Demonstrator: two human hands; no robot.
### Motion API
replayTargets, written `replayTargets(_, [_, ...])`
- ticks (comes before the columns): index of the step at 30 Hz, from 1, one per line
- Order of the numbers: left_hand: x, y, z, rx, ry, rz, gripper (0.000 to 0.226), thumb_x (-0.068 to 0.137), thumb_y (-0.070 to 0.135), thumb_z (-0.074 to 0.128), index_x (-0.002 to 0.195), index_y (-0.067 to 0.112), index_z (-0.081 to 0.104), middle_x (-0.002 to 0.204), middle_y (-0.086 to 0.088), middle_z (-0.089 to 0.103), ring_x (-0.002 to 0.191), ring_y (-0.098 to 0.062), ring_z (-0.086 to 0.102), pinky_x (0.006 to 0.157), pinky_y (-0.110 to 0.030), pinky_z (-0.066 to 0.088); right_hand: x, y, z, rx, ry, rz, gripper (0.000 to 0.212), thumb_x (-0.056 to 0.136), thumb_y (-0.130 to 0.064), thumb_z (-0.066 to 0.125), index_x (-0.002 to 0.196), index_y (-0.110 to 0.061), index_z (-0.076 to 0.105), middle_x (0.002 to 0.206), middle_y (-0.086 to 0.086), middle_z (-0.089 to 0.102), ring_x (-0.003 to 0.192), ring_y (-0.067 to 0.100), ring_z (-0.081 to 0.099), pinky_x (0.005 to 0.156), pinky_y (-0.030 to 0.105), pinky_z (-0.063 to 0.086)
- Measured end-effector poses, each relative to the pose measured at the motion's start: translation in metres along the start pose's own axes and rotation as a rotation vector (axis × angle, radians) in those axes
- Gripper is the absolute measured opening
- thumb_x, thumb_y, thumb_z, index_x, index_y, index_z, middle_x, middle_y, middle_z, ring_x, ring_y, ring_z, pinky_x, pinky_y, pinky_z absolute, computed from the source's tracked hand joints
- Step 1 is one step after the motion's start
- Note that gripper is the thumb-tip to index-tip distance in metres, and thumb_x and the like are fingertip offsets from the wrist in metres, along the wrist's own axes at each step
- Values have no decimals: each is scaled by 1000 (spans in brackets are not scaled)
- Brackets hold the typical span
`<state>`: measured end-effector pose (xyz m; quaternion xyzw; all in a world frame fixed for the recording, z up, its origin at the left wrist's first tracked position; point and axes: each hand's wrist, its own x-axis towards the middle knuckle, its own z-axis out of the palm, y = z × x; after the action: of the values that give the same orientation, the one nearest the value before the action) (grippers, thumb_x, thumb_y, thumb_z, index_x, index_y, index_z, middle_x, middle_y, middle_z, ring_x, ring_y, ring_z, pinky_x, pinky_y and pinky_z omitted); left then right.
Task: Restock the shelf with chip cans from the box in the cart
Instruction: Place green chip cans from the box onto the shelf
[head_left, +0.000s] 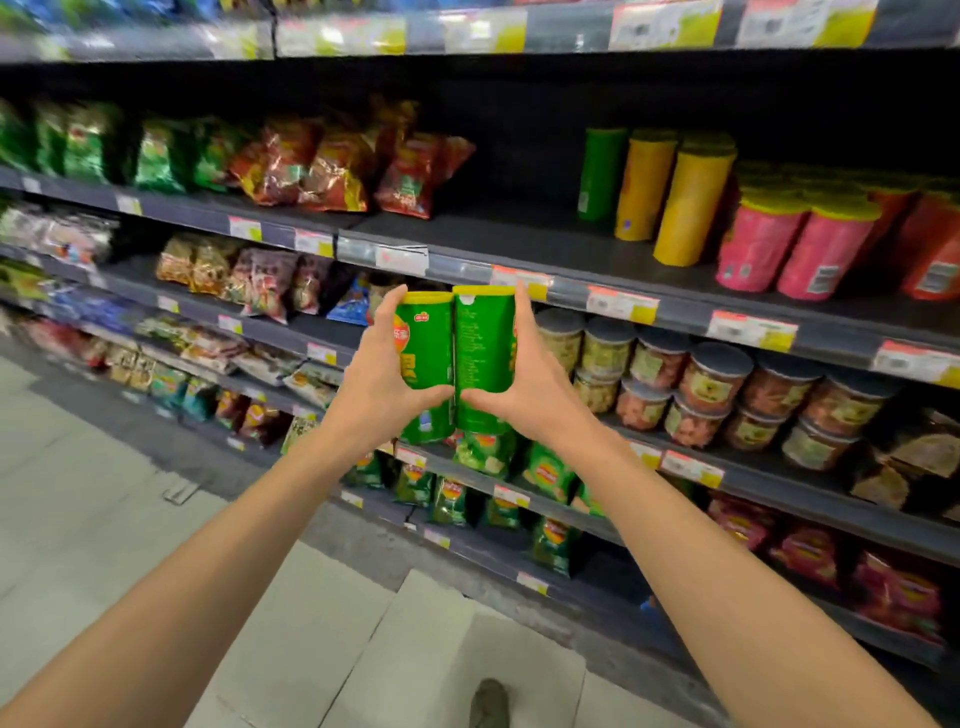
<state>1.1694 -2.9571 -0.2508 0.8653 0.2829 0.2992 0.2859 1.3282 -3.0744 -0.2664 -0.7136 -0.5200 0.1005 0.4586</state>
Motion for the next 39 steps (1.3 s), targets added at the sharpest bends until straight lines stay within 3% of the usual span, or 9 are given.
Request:
replayTargets(5, [77, -31, -3, 5, 45, 2, 116, 69, 29, 88, 150, 40, 5, 136, 5, 48, 123, -15, 52, 101, -48, 47, 82, 8, 12, -10, 5, -18, 128, 77, -36, 80, 153, -35, -23, 154, 0, 35, 133, 18, 45, 97, 40, 47])
replayTargets(10, [155, -49, -8, -4, 87, 75, 115, 70, 28, 88, 150, 39, 5, 138, 2, 49, 123, -15, 53, 101, -44, 48, 155, 11, 10, -99, 67, -24, 127, 78, -39, 78, 148, -43, -28, 137, 6, 43, 111, 24, 56, 85, 49, 52])
replayTargets(19, [267, -62, -10, -38, 97, 221, 118, 67, 32, 89, 148, 45, 3, 141, -2, 49, 124, -20, 54, 100, -51, 47, 232, 6, -5, -288, 252, -29, 123, 81, -39, 76, 150, -37, -26, 125, 8, 44, 92, 29, 62, 76, 48, 54])
replayTargets(25, [328, -66, 0, -41, 53, 345, 116, 67, 30, 88, 150, 34, 8, 140, -2, 48, 125, -19, 52, 101, -39, 45, 275, 15, 5, -339, 438, 73, 121, 80, -35, 76, 153, -35, -21, 133, 16, 44, 96, 38, 65, 78, 48, 55])
replayTargets(30, [367, -85, 15, -59, -29, 363, 111, 66, 31, 88, 146, 36, 12, 136, -11, 49, 117, -31, 56, 94, -40, 49, 301, 33, 17, -345, 527, 138, 119, 79, -32, 78, 155, -33, -14, 128, 12, 44, 102, 40, 63, 77, 44, 53])
replayTargets(34, [382, -107, 28, -190, -109, 416, 109, 63, 32, 90, 144, 34, 18, 136, -7, 49, 121, -25, 54, 98, -48, 48, 306, 48, 33, -360, 584, 159, 122, 76, -27, 81, 155, -33, -11, 134, 11, 42, 117, 35, 56, 86, 50, 54])
replayTargets(39, [388, -116, 33, -235, -162, 422, 106, 63, 27, 91, 140, 38, 19, 142, 0, 44, 124, -18, 50, 101, -38, 45, 306, 56, 38, -366, 631, 185, 121, 77, -23, 81, 156, -32, -11, 143, 11, 38, 123, 33, 52, 90, 46, 52])
